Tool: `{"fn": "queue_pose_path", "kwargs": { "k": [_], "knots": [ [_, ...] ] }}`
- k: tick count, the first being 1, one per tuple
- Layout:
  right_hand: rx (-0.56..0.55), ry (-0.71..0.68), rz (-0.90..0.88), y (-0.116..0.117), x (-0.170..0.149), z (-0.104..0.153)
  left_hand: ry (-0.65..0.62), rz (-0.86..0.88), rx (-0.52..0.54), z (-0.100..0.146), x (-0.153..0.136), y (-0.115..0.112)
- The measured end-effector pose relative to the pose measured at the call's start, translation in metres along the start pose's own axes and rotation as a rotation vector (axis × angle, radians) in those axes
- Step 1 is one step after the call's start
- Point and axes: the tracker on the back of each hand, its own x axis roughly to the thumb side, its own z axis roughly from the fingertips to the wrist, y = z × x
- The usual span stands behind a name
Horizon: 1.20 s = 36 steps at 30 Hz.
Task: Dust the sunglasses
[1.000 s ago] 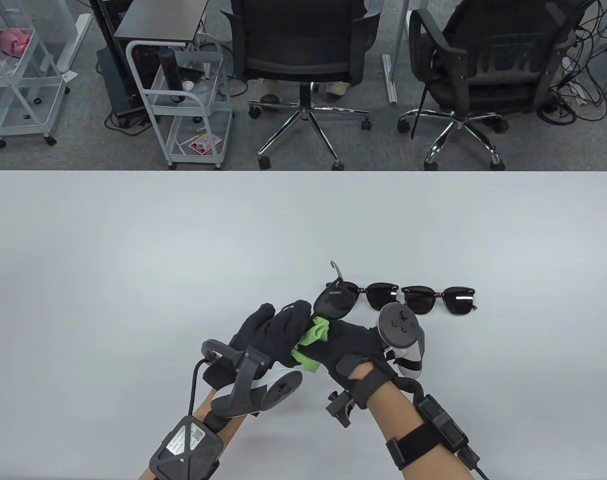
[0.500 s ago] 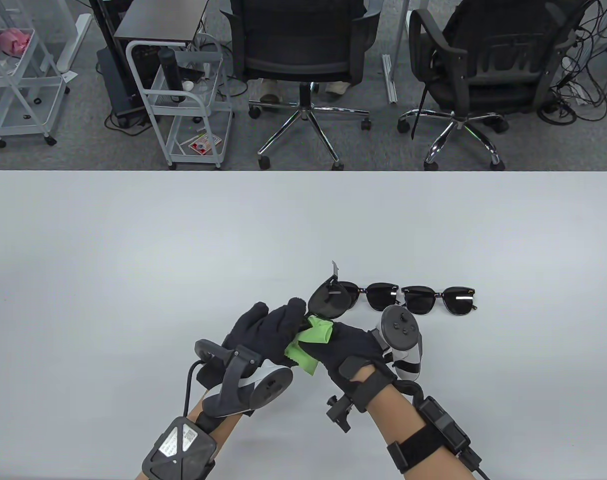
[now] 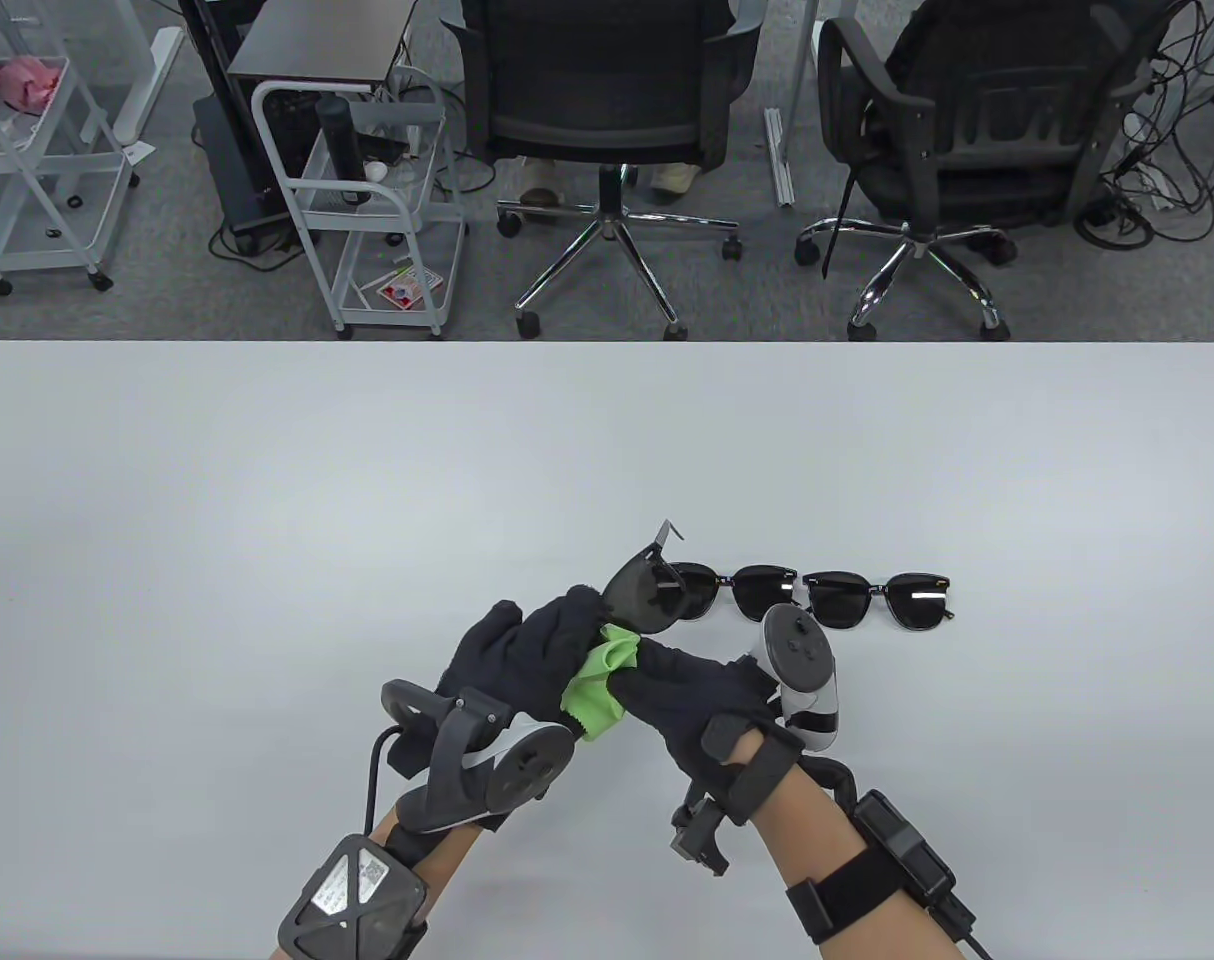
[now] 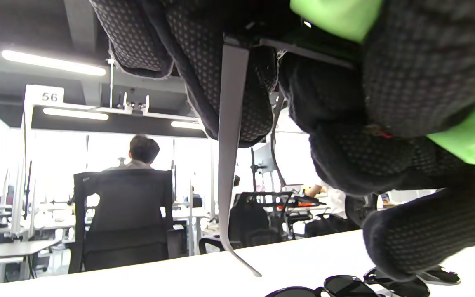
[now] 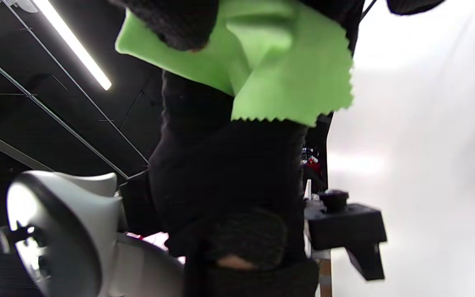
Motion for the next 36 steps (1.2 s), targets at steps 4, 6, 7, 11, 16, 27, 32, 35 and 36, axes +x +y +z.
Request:
{"fn": "queue_pose_path", "kwargs": {
  "k": [4, 6, 7, 11, 16, 27, 32, 35, 36],
  "knots": [
    [-0.148, 0.002, 0.166, -0.001, 0.006, 0.002, -0.001, -0.022, -0.043, -0.002, 0.007, -0.002],
    [-0.236, 0.01, 0.236, 0.002, 0.008, 0.005, -0.02, -0.031, -0.027, -0.002, 0.012, -0.004],
    [-0.304, 0.016, 0.265, 0.004, 0.009, 0.006, -0.035, -0.076, -0.014, -0.002, 0.017, -0.004],
    [-0.3, -0.016, 0.281, 0.004, 0.011, 0.005, -0.021, -0.1, -0.001, -0.003, 0.016, -0.002],
    [-0.211, -0.039, 0.347, 0.003, 0.021, 0.005, -0.005, -0.088, -0.018, -0.003, 0.007, -0.005],
    [-0.501, -0.251, 0.531, -0.037, 0.068, 0.032, 0.11, -0.046, -0.161, -0.004, -0.042, -0.02],
    [-0.667, -0.412, 0.704, -0.054, 0.093, 0.051, 0.042, -0.06, -0.206, -0.005, -0.046, -0.03],
    [-0.643, -0.414, 0.777, -0.052, 0.095, 0.05, -0.039, -0.02, -0.236, -0.004, -0.044, -0.033],
    [-0.586, -0.4, 0.787, -0.049, 0.093, 0.046, -0.049, -0.036, -0.225, -0.004, -0.042, -0.033]
  ]
}}
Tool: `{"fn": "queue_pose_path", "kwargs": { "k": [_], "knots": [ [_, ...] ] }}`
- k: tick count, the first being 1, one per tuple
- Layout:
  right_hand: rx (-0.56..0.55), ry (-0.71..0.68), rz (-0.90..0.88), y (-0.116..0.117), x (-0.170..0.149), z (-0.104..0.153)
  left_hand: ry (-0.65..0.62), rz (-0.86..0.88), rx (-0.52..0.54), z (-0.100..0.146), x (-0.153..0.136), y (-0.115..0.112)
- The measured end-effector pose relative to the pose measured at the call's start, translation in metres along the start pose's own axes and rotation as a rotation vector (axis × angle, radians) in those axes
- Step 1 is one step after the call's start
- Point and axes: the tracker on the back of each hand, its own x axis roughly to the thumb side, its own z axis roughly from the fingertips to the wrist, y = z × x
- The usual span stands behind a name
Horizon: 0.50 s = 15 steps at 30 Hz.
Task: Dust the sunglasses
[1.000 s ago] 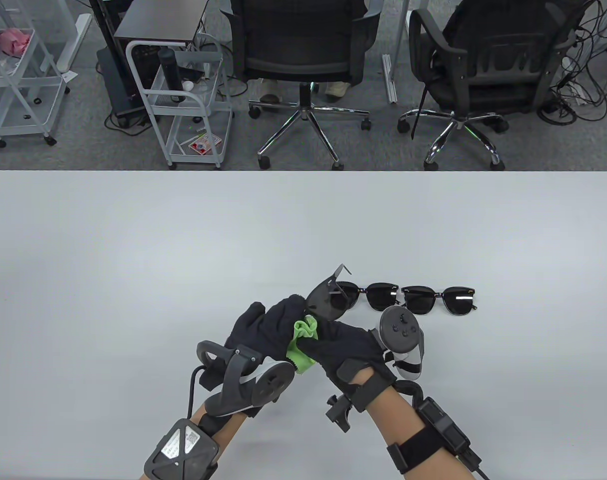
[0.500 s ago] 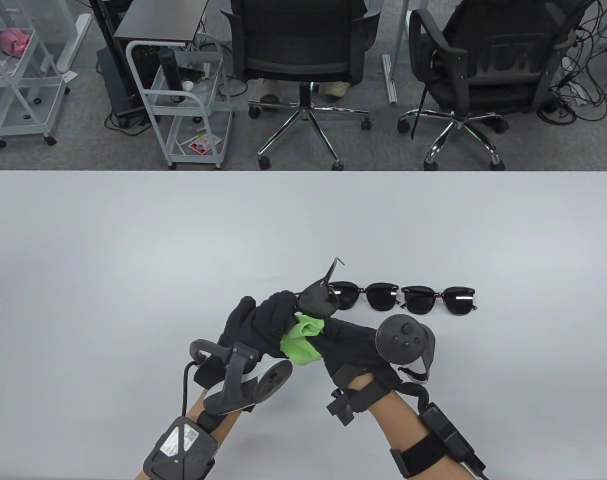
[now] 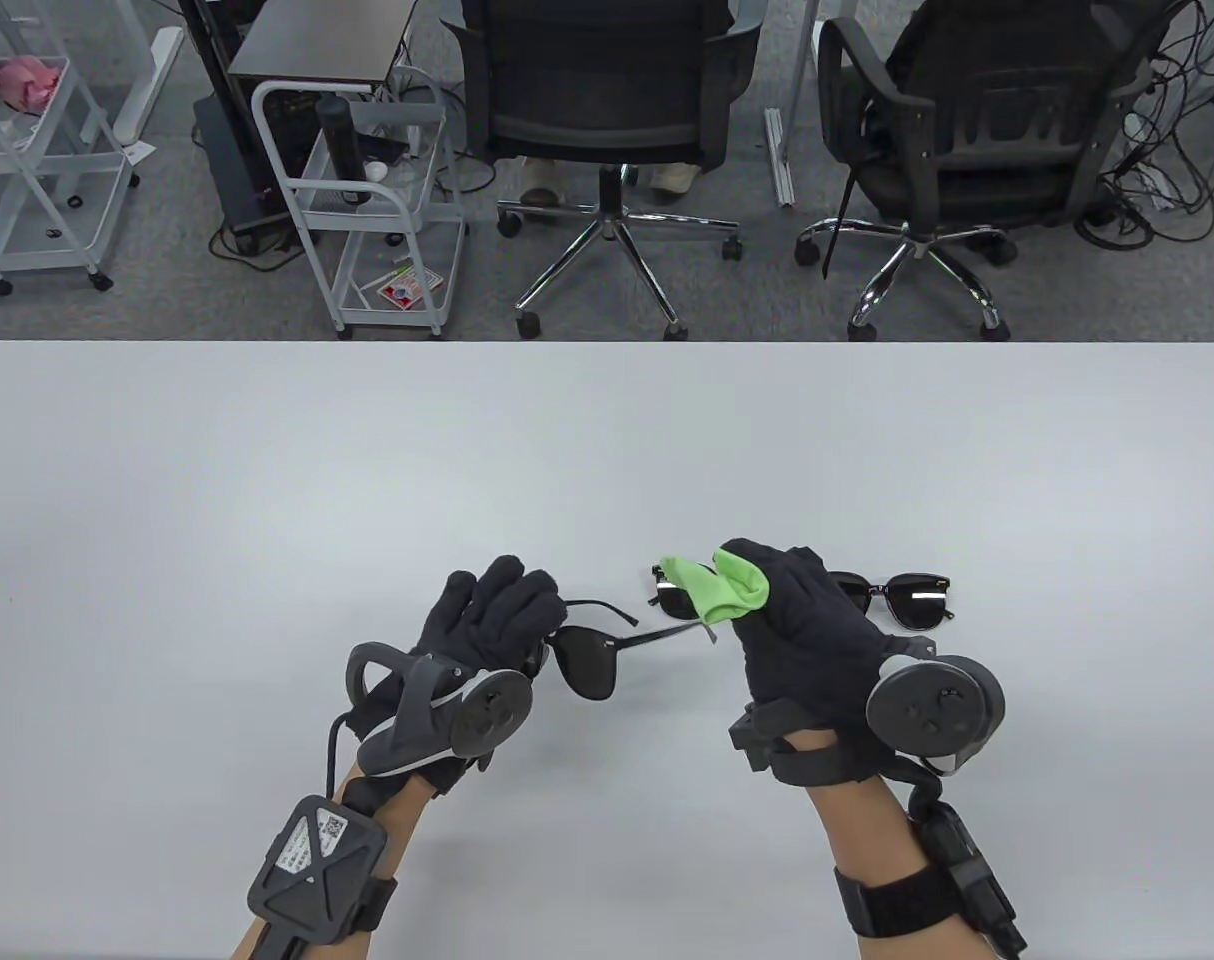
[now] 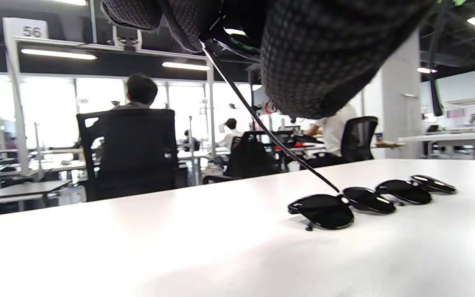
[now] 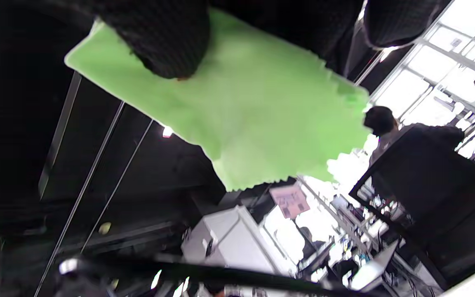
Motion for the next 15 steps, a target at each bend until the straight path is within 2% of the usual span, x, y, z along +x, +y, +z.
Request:
{"fn": "queue_pose_path", "kwargs": {
  "k": [1, 4, 6, 9, 10, 13, 15],
  "knots": [
    [0.052, -0.007, -0.021, 0.005, 0.001, -0.002, -0.006, -0.011, 0.008, 0.0, 0.0, 0.001],
    [0.362, -0.091, -0.179, 0.025, 0.005, -0.007, -0.001, -0.012, 0.033, 0.0, -0.001, 0.002],
    [0.505, -0.101, -0.253, 0.034, 0.008, -0.006, 0.004, -0.019, 0.046, 0.001, -0.004, 0.003],
    [0.652, -0.111, -0.301, 0.038, 0.009, -0.005, -0.007, -0.051, 0.048, 0.003, -0.007, 0.003],
    [0.661, -0.105, -0.342, 0.038, 0.008, -0.005, -0.011, -0.058, 0.051, 0.003, -0.007, 0.003],
    [0.564, -0.015, -0.523, 0.04, 0.002, -0.003, -0.041, -0.089, 0.064, 0.003, 0.0, 0.005],
    [0.544, 0.019, -0.533, 0.043, -0.001, -0.003, -0.069, -0.129, 0.08, 0.002, 0.006, 0.007]
  ]
}}
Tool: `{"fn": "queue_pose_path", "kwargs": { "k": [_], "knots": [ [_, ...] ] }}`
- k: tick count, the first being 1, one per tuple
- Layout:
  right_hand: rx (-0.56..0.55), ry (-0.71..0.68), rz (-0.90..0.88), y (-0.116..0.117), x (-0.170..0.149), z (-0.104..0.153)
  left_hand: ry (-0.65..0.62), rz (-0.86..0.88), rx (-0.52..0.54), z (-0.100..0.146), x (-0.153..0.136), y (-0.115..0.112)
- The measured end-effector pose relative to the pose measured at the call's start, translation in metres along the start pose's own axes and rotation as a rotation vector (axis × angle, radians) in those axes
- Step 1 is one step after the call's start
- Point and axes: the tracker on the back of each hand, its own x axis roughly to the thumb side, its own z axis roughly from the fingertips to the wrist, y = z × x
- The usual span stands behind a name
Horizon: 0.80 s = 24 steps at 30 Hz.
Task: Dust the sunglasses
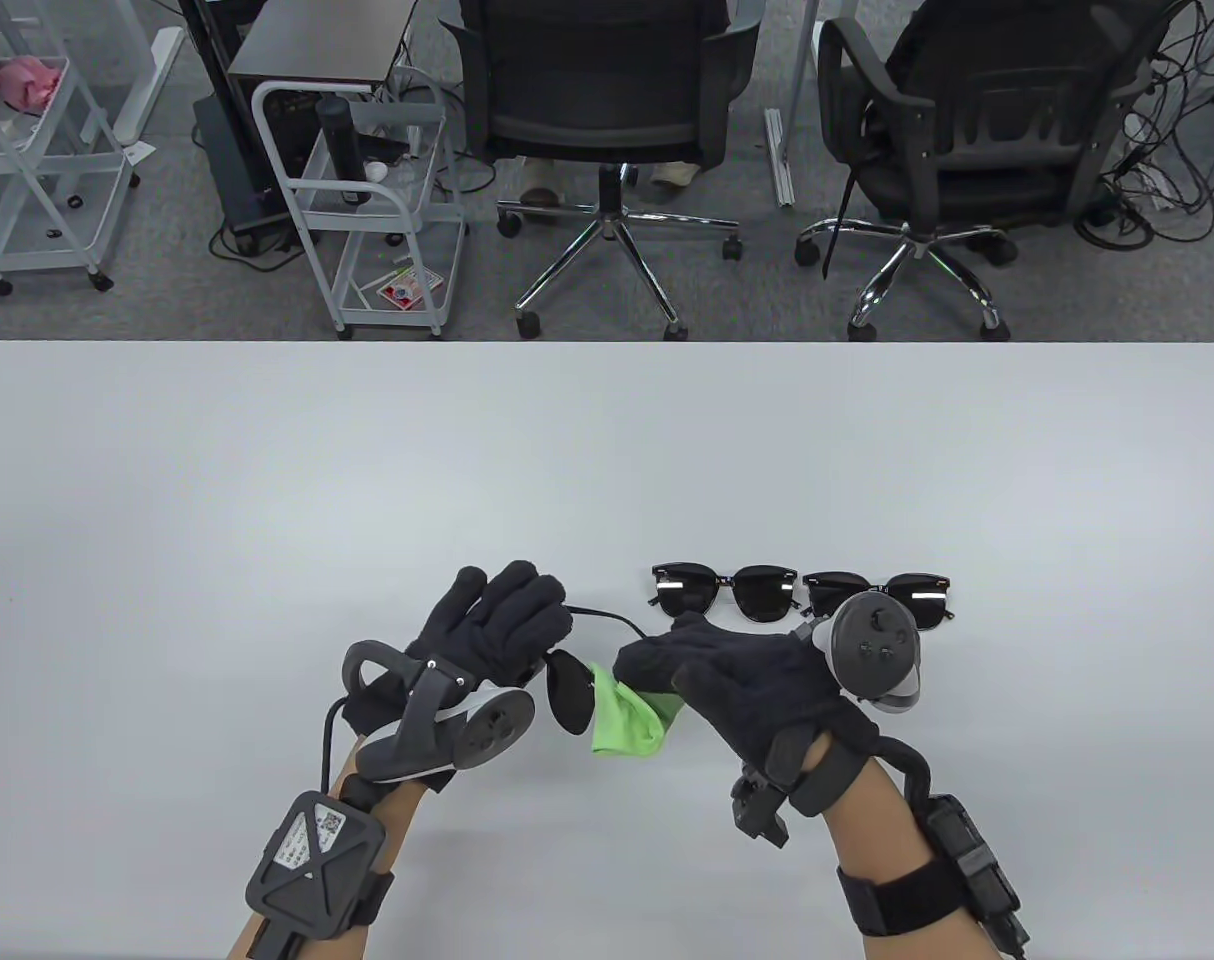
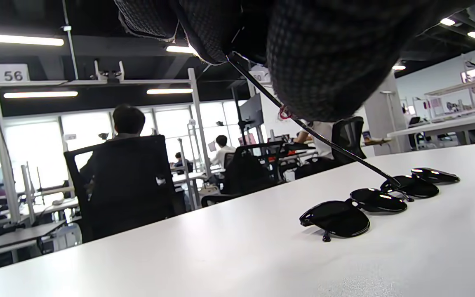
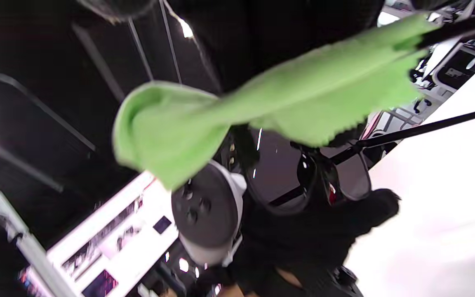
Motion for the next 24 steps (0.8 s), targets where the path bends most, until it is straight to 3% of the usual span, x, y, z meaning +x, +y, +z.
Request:
{"fn": "queue_pose_path", "kwargs": {
  "k": [5, 7, 12, 17, 20, 24],
  "knots": [
    [0.165, 0.057, 0.27, 0.011, 0.004, -0.005, -0.033, -0.053, 0.019, 0.0, 0.007, 0.004],
    [0.253, 0.076, 0.302, 0.018, 0.005, -0.007, -0.049, -0.093, 0.014, 0.0, 0.01, 0.004],
    [0.262, 0.028, 0.299, 0.023, 0.01, -0.01, -0.075, -0.15, 0.01, 0.0, 0.021, 0.009],
    [0.256, 0.04, 0.366, 0.025, 0.008, -0.01, -0.155, 0.088, 0.113, 0.009, 0.044, 0.029],
    [0.233, 0.035, 0.365, 0.023, 0.009, -0.01, -0.162, 0.042, 0.179, 0.009, 0.048, 0.036],
    [0.221, 0.052, 0.392, 0.021, 0.009, -0.011, -0.108, 0.178, 0.154, 0.008, 0.036, 0.034]
  ]
}}
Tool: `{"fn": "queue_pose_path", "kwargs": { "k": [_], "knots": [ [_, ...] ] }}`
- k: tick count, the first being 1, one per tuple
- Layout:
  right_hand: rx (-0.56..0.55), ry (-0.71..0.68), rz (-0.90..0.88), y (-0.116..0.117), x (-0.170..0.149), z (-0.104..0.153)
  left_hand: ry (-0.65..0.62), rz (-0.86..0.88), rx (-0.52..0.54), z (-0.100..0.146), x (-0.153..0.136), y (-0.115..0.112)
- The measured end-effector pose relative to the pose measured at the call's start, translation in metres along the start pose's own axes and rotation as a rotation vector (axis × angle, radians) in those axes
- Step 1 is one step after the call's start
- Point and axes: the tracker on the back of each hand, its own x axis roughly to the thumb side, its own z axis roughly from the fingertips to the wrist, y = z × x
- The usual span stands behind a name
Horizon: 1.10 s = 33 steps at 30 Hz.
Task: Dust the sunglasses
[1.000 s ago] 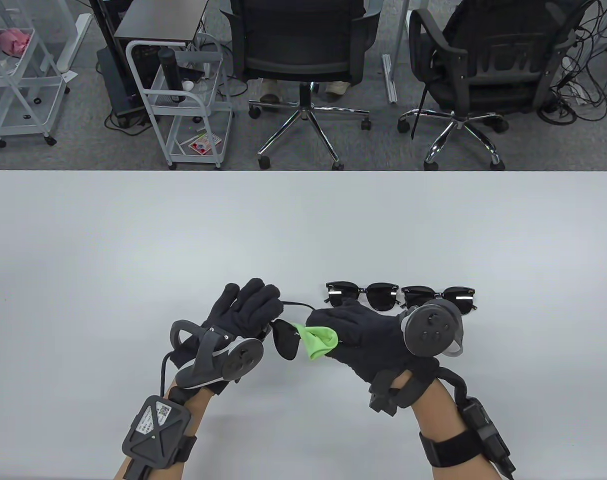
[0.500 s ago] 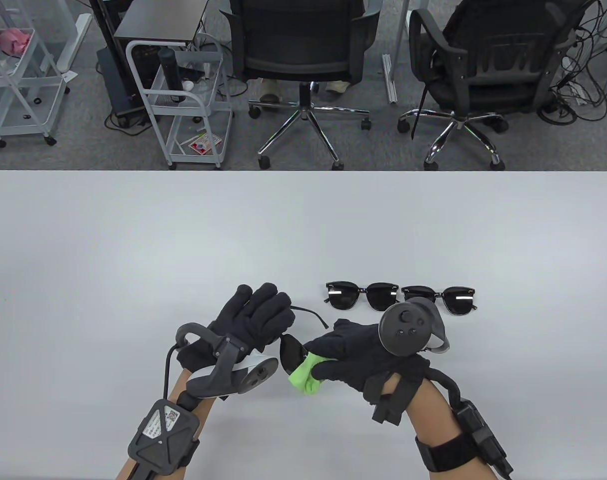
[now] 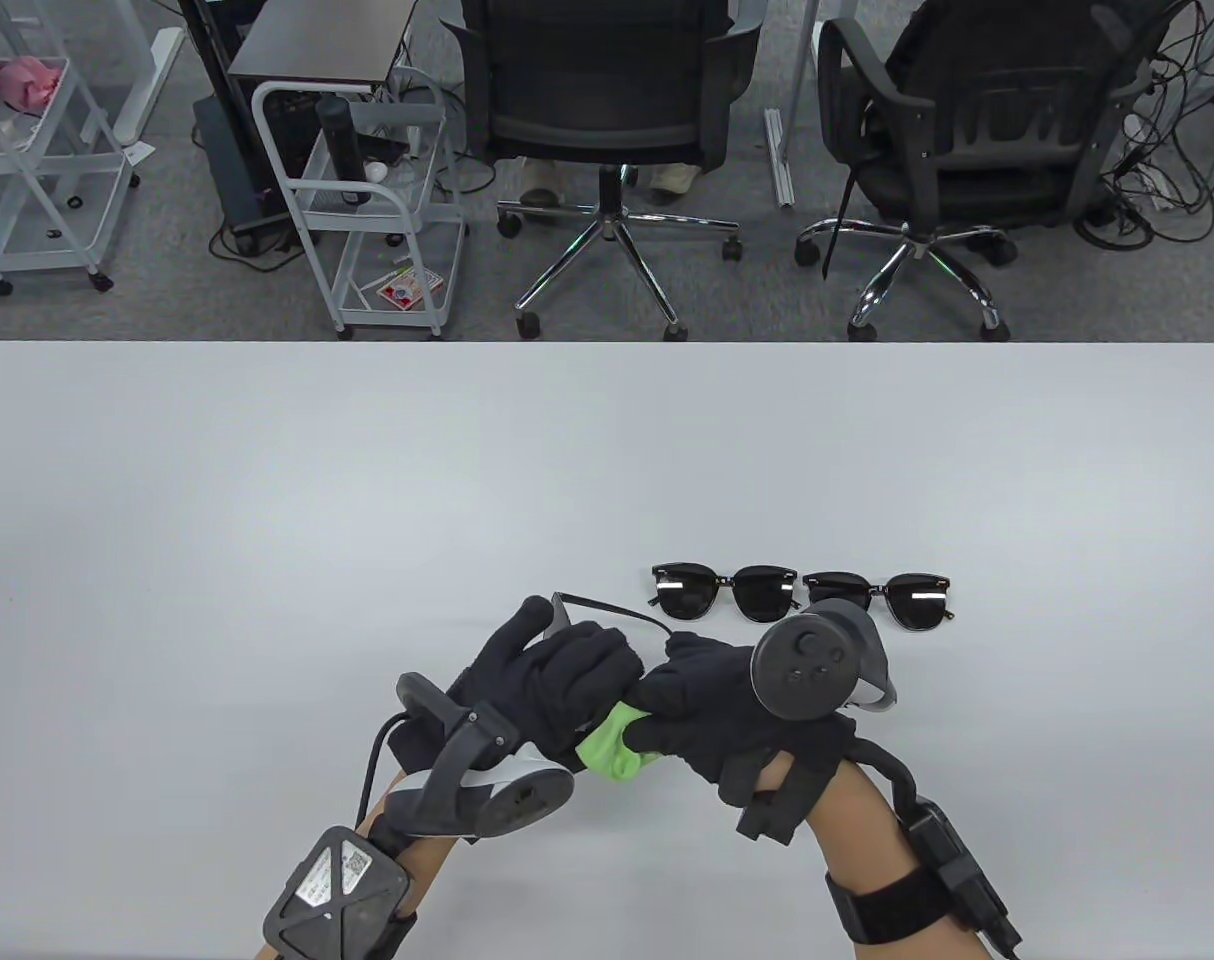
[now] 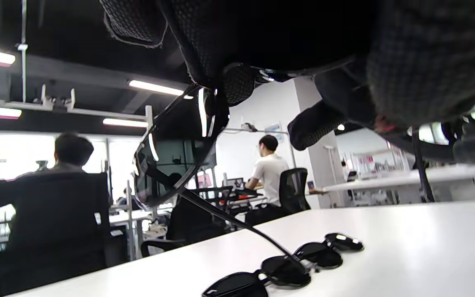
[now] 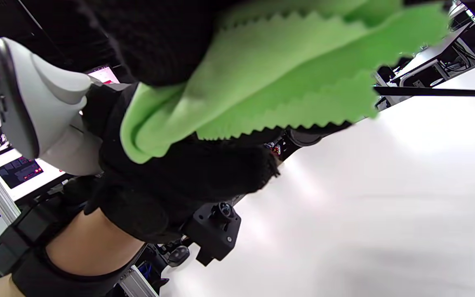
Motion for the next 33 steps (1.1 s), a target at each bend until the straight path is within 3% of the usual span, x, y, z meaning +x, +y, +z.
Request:
{"fn": "queue_pose_path", "kwargs": {
  "k": [7, 12, 18, 27, 33],
  "knots": [
    [-0.013, 0.068, 0.058, -0.012, -0.015, 0.007, 0.073, -0.008, 0.024, 0.0, -0.019, 0.003],
    [-0.044, 0.135, -0.004, -0.025, -0.038, 0.019, 0.153, 0.03, 0.016, 0.005, -0.041, 0.001],
    [-0.069, 0.173, -0.11, -0.023, -0.055, 0.025, 0.22, 0.076, -0.001, 0.007, -0.055, -0.005],
    [-0.148, 0.185, 0.004, -0.027, -0.046, 0.025, 0.225, 0.003, 0.001, 0.004, -0.046, -0.004],
    [-0.016, 0.092, 0.105, -0.004, -0.019, 0.004, 0.069, -0.125, -0.022, -0.003, -0.008, -0.005]
  ]
}}
